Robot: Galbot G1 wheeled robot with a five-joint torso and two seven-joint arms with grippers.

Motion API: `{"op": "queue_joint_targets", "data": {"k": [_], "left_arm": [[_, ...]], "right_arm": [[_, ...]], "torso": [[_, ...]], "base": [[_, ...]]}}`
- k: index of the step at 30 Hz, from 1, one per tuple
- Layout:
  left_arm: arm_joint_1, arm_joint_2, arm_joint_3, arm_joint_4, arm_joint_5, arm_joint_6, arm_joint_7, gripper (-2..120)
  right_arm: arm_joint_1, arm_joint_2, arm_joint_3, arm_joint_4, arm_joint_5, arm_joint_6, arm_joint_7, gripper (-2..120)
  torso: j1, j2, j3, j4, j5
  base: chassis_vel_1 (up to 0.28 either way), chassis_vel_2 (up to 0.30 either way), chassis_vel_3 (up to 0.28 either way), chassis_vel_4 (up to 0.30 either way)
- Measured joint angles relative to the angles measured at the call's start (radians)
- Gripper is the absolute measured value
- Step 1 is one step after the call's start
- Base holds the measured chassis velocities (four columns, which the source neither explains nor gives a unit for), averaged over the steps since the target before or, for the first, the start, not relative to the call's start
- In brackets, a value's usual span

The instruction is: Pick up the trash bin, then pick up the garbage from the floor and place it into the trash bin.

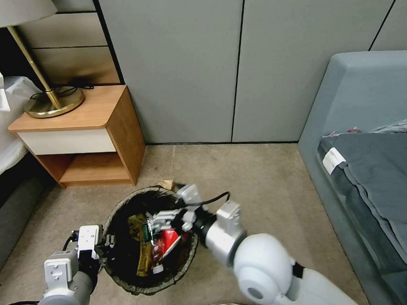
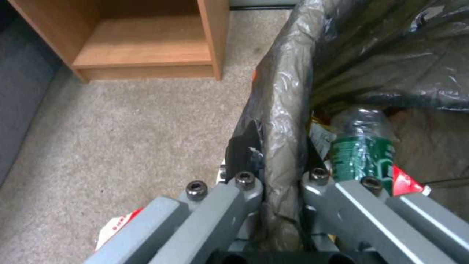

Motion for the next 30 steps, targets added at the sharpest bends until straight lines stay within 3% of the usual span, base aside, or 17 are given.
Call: {"op": "queue_joint_targets", "data": {"k": [5,7,11,14,20,30], "left_arm": [[-0.002,0.0,0.0,0.0,0.0,0.0,0.0,1],[-0.003,0.0,0.0,0.0,0.0,0.0,0.001,1],[-0.004,0.0,0.001,0.0,0.0,0.0,0.001,1],[-0.015,-0.001,0.001,0.0,0.0,0.0,0.005,1],[-0.028,-0.001,0.001,0.0,0.0,0.001,0.01,1],[-0.049,-0.001,0.004,0.0,0.002,0.001,0.013,1]], "right_arm": [[-0.052,-0.014,0.096,0.031,-0.035,0.079,-0.026,100],[-0.146,-0.016,0.207,0.057,-0.059,0.12,-0.031,100],[-0.209,-0.003,0.284,0.061,-0.091,0.145,-0.023,100],[-0.328,0.034,0.466,0.061,-0.167,0.187,0.021,100],[-0.48,0.064,0.637,0.071,-0.245,0.241,0.033,100],[-0.62,0.094,0.725,0.104,-0.312,0.303,0.014,100]], "torso": [[0.0,0.0,0.0,0.0002,-0.0001],[0.0,0.0,0.0,-0.0001,0.0],[0.0,0.0,0.0,-0.0001,0.0001],[0.0,0.0,0.0,0.0001,0.0002],[0.0,0.0,0.0,-0.0001,-0.0001],[0.0,0.0,0.0,-0.0001,-0.0003]], "base": [[0.0,0.0,0.0,0.0],[0.0,0.0,0.0,0.0],[0.0,0.0,0.0,0.0],[0.0,0.0,0.0,0.0],[0.0,0.0,0.0,0.0],[0.0,0.0,0.0,0.0]]}}
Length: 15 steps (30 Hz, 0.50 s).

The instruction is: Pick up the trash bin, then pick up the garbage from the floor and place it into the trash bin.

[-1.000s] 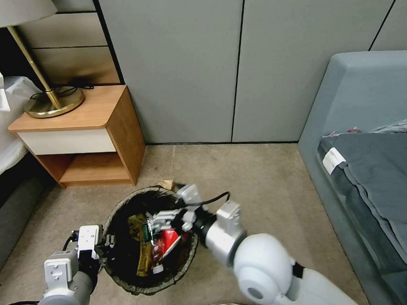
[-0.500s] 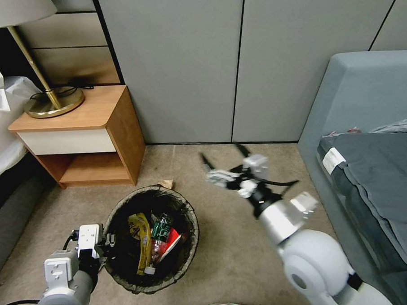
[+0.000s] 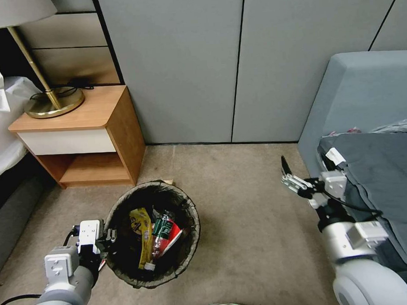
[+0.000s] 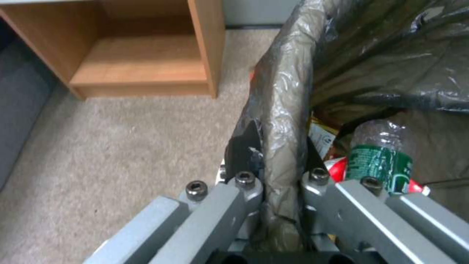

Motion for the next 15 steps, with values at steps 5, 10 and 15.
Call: {"op": "queue_joint_targets", "data": {"k": [5,10,15], "left_arm": [[-0.006,-0.001,0.0,0.0,0.001,0.0,0.0,1],[-0.011,-0.003,0.0,0.0,0.001,0.0,0.001,1],[-0.015,-0.005,0.0,0.0,0.001,0.001,0.001,1]], "right_arm": [[-0.03,0.023,0.024,0.002,-0.001,0.013,-0.005,100],[-0.04,0.042,0.03,-0.001,-0.012,0.019,-0.006,100],[-0.052,0.071,0.028,-0.002,-0.034,0.026,-0.006,100]], "torso": [[0.0,0.0,0.0,0.0002,0.0001],[0.0,0.0,0.0,0.0002,0.0001],[0.0,0.0,0.0,0.0001,0.0001]], "base": [[0.0,0.0,0.0,0.0],[0.0,0.0,0.0,0.0],[0.0,0.0,0.0,0.0]]}}
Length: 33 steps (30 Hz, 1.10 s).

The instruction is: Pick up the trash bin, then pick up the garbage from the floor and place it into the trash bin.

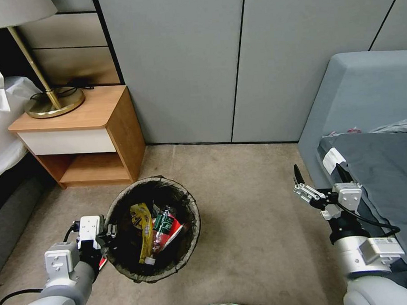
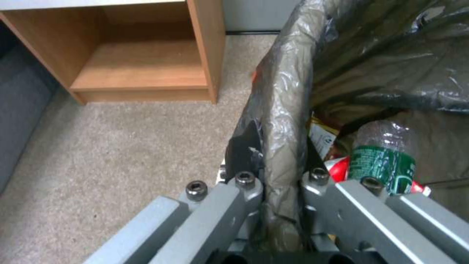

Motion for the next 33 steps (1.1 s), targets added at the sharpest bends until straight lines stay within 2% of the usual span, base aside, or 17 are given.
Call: {"op": "queue_joint_targets", "data": {"k": [13,33], "left_arm": [[-0.021,-0.01,0.004,0.0,0.0,0.004,0.002,1],[-0.03,-0.013,0.015,0.0,-0.004,0.008,0.006,1]], "right_arm": [[-0.031,0.038,-0.031,0.0,-0.045,0.019,0.0,100],[-0.03,0.056,-0.05,-0.008,-0.064,0.017,-0.001,100]], "torso": [[0.0,0.0,0.0,0.0,-0.0001],[0.0,0.0,0.0,0.0,0.0]], "base": [[0.0,0.0,0.0,0.0],[0.004,0.005,0.005,0.004]]}}
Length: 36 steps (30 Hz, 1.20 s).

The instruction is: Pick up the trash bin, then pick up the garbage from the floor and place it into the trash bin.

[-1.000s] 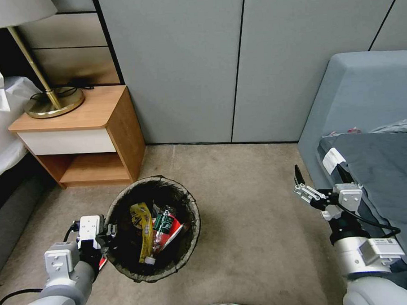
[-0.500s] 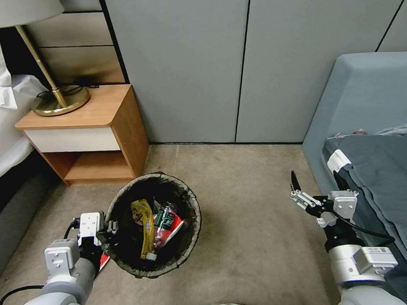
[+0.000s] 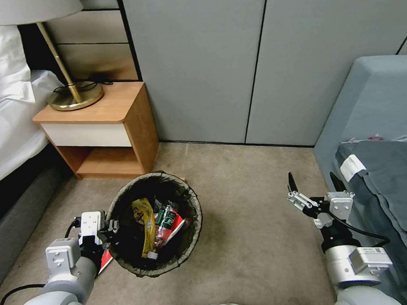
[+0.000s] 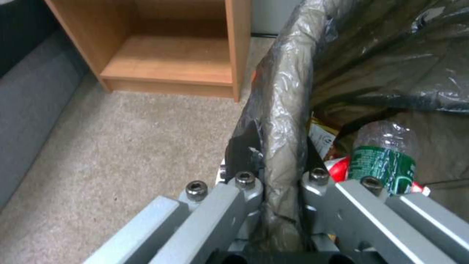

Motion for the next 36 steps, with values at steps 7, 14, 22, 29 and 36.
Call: {"op": "queue_joint_targets", "data": {"k": [7,14,22,29,36], "left_arm": [[0.0,0.0,0.002,0.0,-0.002,0.001,0.001,1],[0.0,0.0,0.002,0.0,-0.002,0.001,0.001,1],[0.0,0.0,0.002,0.0,-0.002,0.001,0.002,1],[0.0,0.001,0.002,0.0,-0.002,0.001,0.002,1],[0.0,0.001,0.002,0.0,-0.002,0.001,0.003,1]], "right_arm": [[-0.003,0.001,-0.004,0.0,-0.004,0.001,0.0,100],[-0.002,0.003,-0.005,0.001,-0.007,0.002,0.001,100],[-0.001,0.004,-0.003,-0.008,-0.007,0.015,0.004,100],[0.002,0.006,-0.003,-0.012,-0.008,0.016,0.004,100],[0.003,0.009,-0.006,-0.019,-0.009,0.015,0.004,100]], "torso": [[0.0,0.0,0.0,0.0001,0.0],[0.0,0.0,0.0,-0.0001,0.0],[0.0,0.0,0.0,0.0,0.0],[0.0,0.0,0.0,0.0,0.0],[0.0,0.0,0.0,0.0,0.0]], "base": [[0.023,0.022,0.026,0.024],[0.021,0.021,0.015,0.021],[0.038,0.035,0.042,0.032],[0.034,0.034,0.036,0.031],[0.058,0.044,0.043,0.047]]}}
